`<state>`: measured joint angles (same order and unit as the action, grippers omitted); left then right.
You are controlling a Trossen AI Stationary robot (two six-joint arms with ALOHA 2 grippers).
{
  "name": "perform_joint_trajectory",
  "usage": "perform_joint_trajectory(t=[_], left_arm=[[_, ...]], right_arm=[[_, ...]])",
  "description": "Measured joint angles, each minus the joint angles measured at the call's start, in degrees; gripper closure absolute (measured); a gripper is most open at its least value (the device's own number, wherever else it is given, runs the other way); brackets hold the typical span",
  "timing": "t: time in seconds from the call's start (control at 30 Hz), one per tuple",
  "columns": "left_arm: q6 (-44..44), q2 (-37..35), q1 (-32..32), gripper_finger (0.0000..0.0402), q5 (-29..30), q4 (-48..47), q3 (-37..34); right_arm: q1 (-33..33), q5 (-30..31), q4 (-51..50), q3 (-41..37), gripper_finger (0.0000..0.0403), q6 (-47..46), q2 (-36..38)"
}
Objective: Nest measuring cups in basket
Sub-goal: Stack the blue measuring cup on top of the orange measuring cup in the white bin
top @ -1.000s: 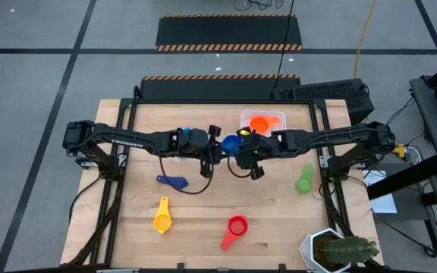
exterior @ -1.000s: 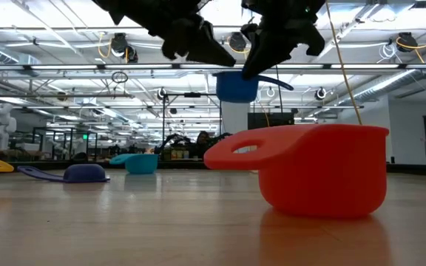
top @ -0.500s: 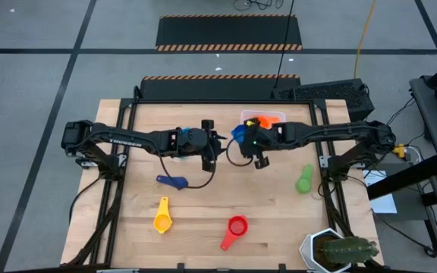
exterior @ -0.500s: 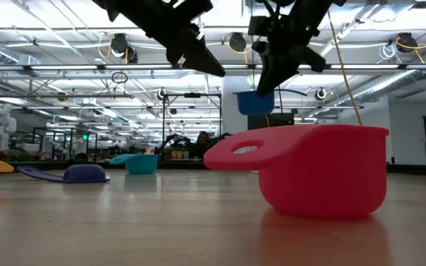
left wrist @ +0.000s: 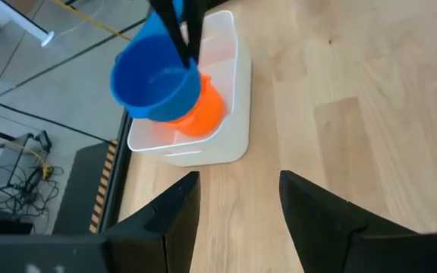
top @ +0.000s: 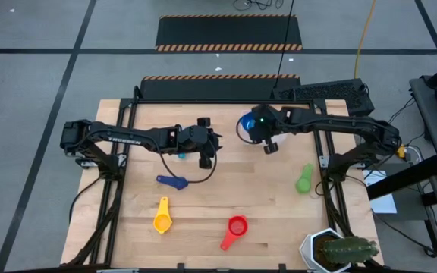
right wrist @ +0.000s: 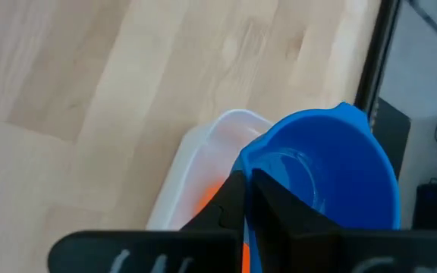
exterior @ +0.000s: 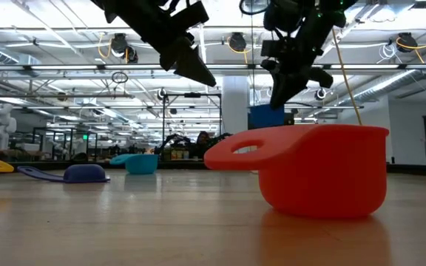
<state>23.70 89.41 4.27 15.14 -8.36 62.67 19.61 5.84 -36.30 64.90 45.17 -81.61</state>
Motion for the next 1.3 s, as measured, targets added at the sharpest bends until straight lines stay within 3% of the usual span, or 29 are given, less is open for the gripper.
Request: perform_joint_trajectory(t=[0.27, 0.8, 1.3], left_arm=[[0.2, 0.0, 0.0, 0.0218, 0.0, 0.8, 0.0], [0.6, 0.0, 0.0, 0.0218, 0.0, 0.8, 0.0], [0.6, 0.0, 0.0, 0.0218, 0.0, 0.9, 0.0]], right_arm=[[5.4, 0.0, 1.0, -3.3, 0.0403, 4.9, 0.7], [9.7, -3.8, 4.0, -8.2, 0.0397, 12.9, 0.6], [10.8, -4.3, 7.4, -11.4, 0.0317, 13.0, 0.6]])
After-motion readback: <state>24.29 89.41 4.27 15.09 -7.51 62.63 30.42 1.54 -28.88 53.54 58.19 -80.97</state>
